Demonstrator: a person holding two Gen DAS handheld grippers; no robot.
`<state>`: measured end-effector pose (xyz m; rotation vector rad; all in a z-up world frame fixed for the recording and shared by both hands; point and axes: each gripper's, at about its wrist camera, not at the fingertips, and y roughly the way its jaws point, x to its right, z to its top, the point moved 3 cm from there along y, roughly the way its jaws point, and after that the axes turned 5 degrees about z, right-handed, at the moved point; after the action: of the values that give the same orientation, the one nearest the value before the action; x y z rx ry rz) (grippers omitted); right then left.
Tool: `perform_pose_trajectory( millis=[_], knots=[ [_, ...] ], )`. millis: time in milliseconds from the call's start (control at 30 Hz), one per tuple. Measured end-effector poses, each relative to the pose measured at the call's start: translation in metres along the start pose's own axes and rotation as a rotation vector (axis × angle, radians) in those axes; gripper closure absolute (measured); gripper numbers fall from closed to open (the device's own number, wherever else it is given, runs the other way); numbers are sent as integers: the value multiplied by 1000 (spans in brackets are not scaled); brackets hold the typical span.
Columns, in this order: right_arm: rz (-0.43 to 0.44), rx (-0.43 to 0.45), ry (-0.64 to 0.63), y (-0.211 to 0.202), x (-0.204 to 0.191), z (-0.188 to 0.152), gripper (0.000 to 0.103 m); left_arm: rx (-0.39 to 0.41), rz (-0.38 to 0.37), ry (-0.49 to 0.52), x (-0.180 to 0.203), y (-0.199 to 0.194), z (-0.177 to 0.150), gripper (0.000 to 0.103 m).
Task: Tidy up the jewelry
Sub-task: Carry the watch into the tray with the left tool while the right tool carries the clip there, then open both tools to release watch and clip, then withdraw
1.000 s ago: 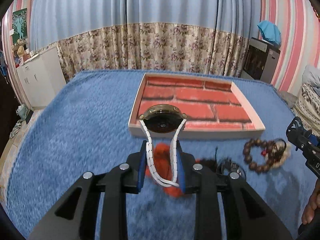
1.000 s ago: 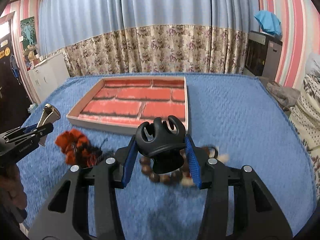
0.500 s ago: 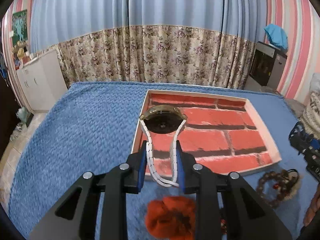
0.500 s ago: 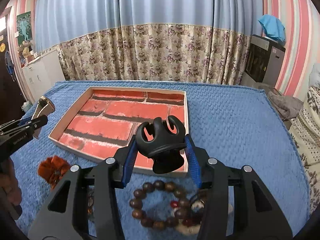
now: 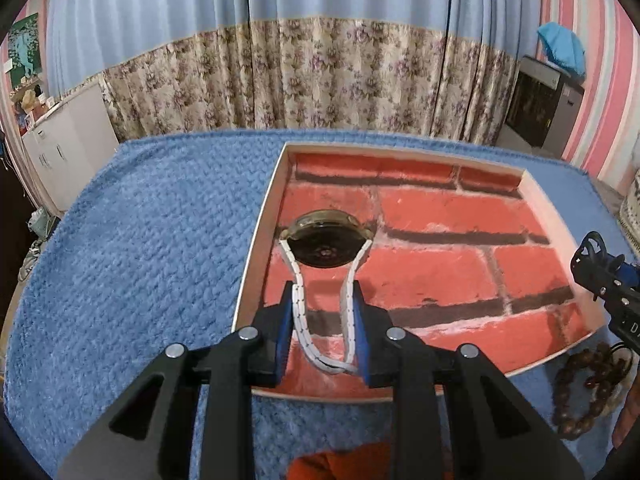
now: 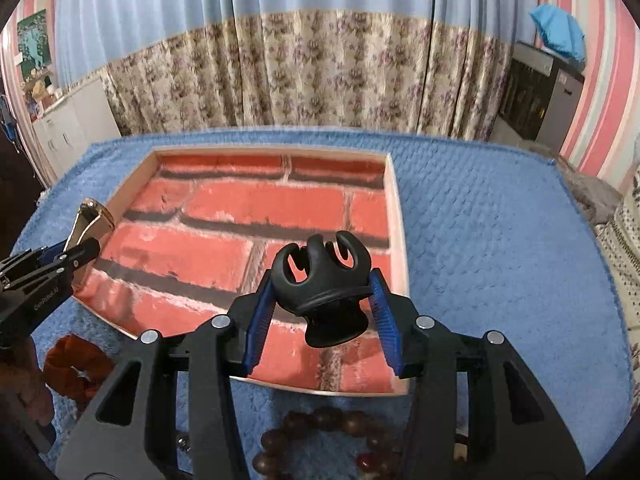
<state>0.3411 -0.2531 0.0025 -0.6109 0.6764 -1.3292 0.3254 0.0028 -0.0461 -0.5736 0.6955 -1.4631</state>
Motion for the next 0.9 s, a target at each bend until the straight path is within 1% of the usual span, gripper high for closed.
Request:
perform_pose_trajectory(
  millis=[67, 133, 267, 367, 433, 500, 533, 600, 633, 667, 733, 800, 833, 900],
  knots=[
    [10, -26, 11, 9, 0, -2, 56, -33, -3, -6, 0, 10, -2, 76],
    [-8, -46, 5, 16, 1, -6, 56, -52, 2, -1, -1, 14, -4, 76],
    [-14, -79, 13, 28, 7, -10, 56, -76, 4, 4, -1, 21, -11, 74],
    [-21, -95, 9, 34, 8, -15, 56, -74, 7, 4, -3, 23, -14, 70],
    [-33, -103, 0, 36, 9, -18, 55, -81, 5, 12, -2, 25, -17, 63],
    [-28, -104, -3, 38, 10, -19, 56, -69, 17, 25, -2, 24, -20, 62],
    [-28, -104, -1, 37, 10, -19, 55, -63, 22, 37, 0, 24, -21, 60],
    [-27, -101, 1, 36, 9, -19, 53, -58, 23, 46, 2, 23, -21, 58],
    [-25, -96, -2, 36, 8, -19, 46, -57, 18, 48, 3, 22, -21, 53],
    [-5, -85, 3, 33, 7, -18, 36, -55, 18, 54, 3, 21, -20, 50],
    [15, -51, 12, 23, 6, -16, 30, -34, 30, 84, 6, 13, -18, 40],
    [22, -17, 12, 7, 6, -9, 30, 6, 39, 99, 8, -4, -10, 37],
    [30, -5, 14, -4, 7, -6, 29, 20, 35, 94, 7, -12, -5, 32],
    [32, 32, 17, -28, 11, 1, 28, 46, 20, 80, 3, -30, 3, 30]
  ],
)
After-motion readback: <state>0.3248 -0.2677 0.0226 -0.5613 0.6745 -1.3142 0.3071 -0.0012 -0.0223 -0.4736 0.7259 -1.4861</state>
